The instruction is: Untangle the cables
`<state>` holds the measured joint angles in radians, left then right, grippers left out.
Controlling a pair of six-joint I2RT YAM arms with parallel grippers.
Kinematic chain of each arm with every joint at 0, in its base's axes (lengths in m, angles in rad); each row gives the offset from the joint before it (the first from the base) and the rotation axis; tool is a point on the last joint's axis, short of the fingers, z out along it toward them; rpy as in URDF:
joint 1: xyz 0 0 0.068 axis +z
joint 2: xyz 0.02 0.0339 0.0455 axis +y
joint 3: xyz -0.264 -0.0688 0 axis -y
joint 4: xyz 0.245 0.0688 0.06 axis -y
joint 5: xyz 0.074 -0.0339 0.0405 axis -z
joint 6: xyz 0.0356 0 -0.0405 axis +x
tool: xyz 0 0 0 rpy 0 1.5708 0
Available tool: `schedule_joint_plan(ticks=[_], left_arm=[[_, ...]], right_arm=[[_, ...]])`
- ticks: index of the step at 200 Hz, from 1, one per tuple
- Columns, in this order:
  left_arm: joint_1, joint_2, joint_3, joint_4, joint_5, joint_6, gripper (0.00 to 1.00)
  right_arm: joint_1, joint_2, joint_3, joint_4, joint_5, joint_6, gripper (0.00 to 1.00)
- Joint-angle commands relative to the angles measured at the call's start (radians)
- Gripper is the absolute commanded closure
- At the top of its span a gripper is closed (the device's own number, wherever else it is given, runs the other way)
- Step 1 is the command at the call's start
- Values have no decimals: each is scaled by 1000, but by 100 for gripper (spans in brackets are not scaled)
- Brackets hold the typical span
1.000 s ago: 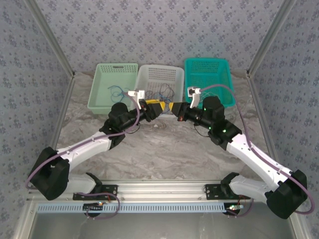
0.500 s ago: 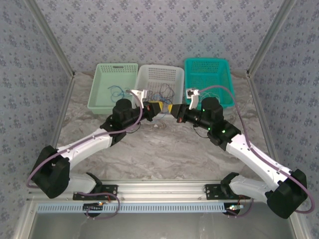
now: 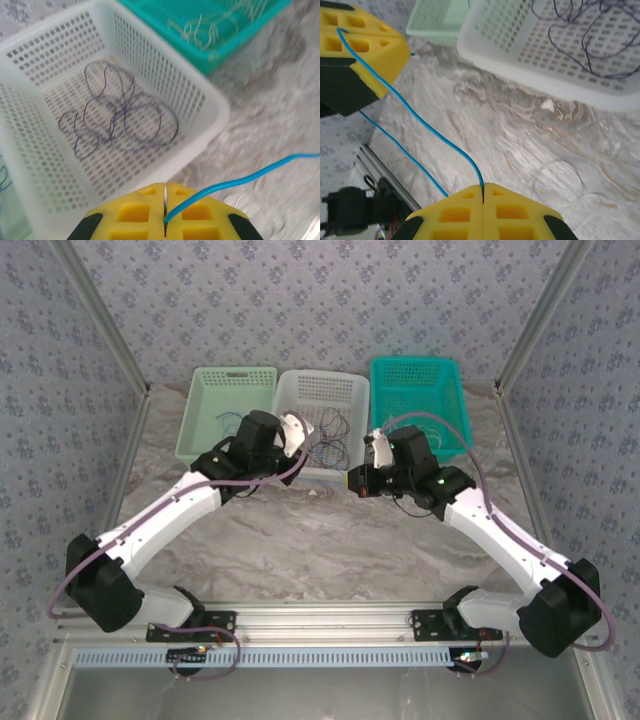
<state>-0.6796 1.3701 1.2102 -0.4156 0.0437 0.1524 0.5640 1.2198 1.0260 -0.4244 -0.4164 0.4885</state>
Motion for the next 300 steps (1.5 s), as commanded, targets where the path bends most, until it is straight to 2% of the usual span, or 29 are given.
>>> schedule_joint_plan(ticks=[1,31,71,80,123,173,204,228,235,245,257,264,280,300], left_arm=[[8,19,46,-176,-75,193,95],[8,22,45,-176,-138,219,94],[8,27,25,-112,-423,176,95],[8,28,23,-101,-460,160,92],[8,51,32,-71,-554,10,90],[8,49,15,-48,-654,-42,85],[8,-13,-38,1,-573,-61,82],[9,-87,-100,52,-483,-102,60],[12,-108,-118,65,-449,-114,46],[17,-144,-151,92,-352,-122,33],[19,-187,-202,143,-183,-142,25],[21,-211,-232,177,-56,-162,24],[22,-253,-302,268,126,-237,24],[20,-299,-378,351,219,-309,24]], right_arm=[[-6,22,59,-154,-47,-97,100],[13,51,95,-211,-54,-157,100],[41,56,138,-333,71,-242,100],[46,50,138,-339,91,-245,100],[91,3,113,-231,133,-196,100],[101,1,108,-232,157,-186,100],[87,-23,99,-206,153,-169,100],[74,-32,93,-194,197,-154,100],[68,-39,87,-183,212,-144,100],[63,-53,69,-142,219,-133,100],[58,-75,44,-88,226,-116,100],[54,-85,32,-59,230,-107,100],[50,-102,15,-14,246,-88,100],[44,-116,9,20,251,-70,100]])
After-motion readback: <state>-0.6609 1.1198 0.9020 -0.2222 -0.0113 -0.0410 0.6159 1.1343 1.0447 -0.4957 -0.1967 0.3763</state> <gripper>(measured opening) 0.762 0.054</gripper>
